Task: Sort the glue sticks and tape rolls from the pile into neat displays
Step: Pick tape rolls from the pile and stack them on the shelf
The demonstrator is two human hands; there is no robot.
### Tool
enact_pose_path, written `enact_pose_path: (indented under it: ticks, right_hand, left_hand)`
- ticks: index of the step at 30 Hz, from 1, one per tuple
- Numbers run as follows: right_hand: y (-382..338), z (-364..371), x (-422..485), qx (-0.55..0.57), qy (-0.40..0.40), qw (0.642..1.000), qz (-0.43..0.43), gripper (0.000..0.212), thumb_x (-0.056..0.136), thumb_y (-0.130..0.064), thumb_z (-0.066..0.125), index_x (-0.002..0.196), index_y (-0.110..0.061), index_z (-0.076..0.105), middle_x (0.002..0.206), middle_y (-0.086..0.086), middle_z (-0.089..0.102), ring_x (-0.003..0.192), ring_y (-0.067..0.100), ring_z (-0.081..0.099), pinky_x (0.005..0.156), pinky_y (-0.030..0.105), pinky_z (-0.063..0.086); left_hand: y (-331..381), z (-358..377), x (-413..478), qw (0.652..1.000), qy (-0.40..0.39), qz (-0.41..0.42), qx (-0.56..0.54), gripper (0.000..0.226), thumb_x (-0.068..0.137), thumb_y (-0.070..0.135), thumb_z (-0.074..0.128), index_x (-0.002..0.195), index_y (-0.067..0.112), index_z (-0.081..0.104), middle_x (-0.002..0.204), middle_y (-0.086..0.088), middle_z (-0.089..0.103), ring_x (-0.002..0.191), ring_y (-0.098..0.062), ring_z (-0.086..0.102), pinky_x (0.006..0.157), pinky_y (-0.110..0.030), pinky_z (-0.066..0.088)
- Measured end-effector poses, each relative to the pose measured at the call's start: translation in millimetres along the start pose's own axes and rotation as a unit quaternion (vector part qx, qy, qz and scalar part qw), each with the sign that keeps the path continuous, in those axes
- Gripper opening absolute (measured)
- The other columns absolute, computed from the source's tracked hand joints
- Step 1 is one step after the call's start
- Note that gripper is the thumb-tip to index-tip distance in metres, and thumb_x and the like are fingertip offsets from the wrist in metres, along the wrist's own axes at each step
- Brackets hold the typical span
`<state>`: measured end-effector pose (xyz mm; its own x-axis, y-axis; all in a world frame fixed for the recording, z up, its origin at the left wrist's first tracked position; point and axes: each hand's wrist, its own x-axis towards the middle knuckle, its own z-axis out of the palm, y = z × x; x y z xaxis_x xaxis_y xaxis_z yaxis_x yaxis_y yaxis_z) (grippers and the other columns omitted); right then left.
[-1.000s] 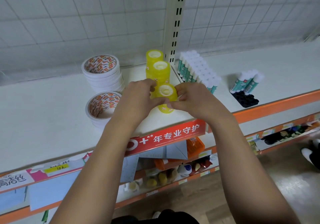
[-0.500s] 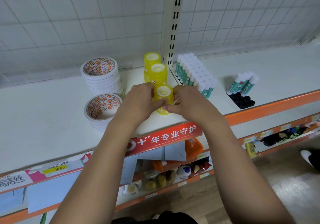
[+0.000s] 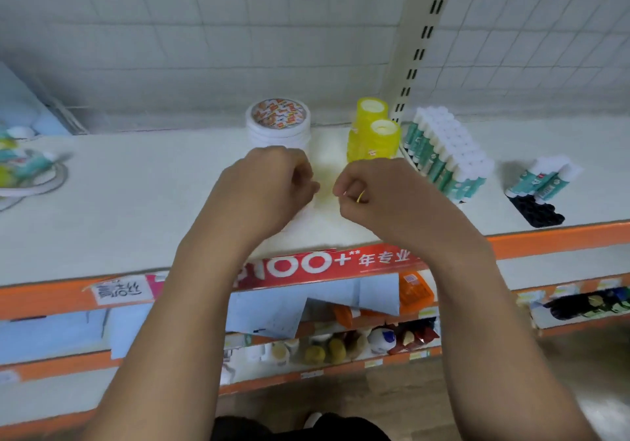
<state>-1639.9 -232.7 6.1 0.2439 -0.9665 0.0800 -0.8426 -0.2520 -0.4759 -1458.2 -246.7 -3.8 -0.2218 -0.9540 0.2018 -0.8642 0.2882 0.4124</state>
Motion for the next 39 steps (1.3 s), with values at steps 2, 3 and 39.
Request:
enact_pose_path:
  ticks: [2,3,39]
  right_hand:
    - [-31,20,16,0.02,0.0,0.999,-0.042,0.012,0.081,-0.017,0.062,0.088,-0.022,0.07,0.081,-0.007,0.066,0.074,0.012,0.062,0.065,0.03,0.051]
    - [-47,31,23,0.032,-0.002,0.998,-0.063,0.011,0.081,-0.018,0.062,0.089,-0.022,0.07,0.081,-0.007,0.067,0.074,0.013,0.063,0.066,0.03,0.052]
    - [-331,238,149,-0.008,-0.042,0.991,-0.126,0.019,0.088,-0.008,0.053,0.089,-0.013,0.071,0.087,0.004,0.07,0.082,0.023,0.062,0.075,0.038,0.051]
  left_hand:
    - [-30,-19,-17,0.999,0.031,-0.03,0.012,0.011,0.088,0.036,0.061,0.092,0.027,0.066,0.093,0.008,0.066,0.079,-0.019,0.056,0.071,-0.037,0.05]
    - [-47,-28,-27,0.998,0.045,-0.046,0.019,0.011,0.09,0.035,0.059,0.092,0.027,0.065,0.093,0.009,0.065,0.078,-0.018,0.055,0.07,-0.036,0.049]
    - [-371,-163,-127,0.988,0.059,-0.125,0.07,0.015,0.089,0.025,0.059,0.1,0.018,0.067,0.104,-0.002,0.06,0.098,-0.026,0.058,0.075,-0.039,0.05]
